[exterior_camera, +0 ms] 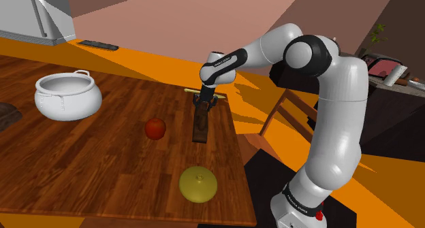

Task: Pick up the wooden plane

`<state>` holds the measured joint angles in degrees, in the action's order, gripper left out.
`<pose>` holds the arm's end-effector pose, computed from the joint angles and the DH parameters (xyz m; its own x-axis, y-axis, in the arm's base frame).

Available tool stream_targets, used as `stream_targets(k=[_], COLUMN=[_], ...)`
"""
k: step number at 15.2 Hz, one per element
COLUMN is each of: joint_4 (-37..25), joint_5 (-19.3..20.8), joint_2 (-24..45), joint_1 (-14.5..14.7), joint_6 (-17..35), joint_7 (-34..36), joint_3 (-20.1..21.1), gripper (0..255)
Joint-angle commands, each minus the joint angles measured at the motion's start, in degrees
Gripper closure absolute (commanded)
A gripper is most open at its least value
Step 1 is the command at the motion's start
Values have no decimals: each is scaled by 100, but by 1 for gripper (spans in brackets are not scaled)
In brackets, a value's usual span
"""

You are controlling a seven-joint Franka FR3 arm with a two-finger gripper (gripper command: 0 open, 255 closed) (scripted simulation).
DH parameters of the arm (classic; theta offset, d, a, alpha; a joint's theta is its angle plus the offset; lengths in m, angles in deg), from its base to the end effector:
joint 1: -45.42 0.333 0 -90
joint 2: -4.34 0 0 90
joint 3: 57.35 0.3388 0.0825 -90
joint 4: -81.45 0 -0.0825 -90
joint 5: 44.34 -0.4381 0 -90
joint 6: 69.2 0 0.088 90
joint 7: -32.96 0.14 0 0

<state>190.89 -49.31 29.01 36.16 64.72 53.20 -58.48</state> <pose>0.6656 -0.1182 0.2206 0.8293 -0.5583 -0.0230 -0.5587 -0.8279 -0.0491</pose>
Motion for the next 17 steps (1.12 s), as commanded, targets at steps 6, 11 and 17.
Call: stream_targets(k=[6,11,17], joint_4=[-11,-77,-198], joint_5=[0,23,50], joint_2=[22,-216,-473], joint_1=[0,5,9], joint_6=[8,-296,-674], joint_7=[-4,25,57], joint_3=[1,-10,-20], gripper=[255,255,255])
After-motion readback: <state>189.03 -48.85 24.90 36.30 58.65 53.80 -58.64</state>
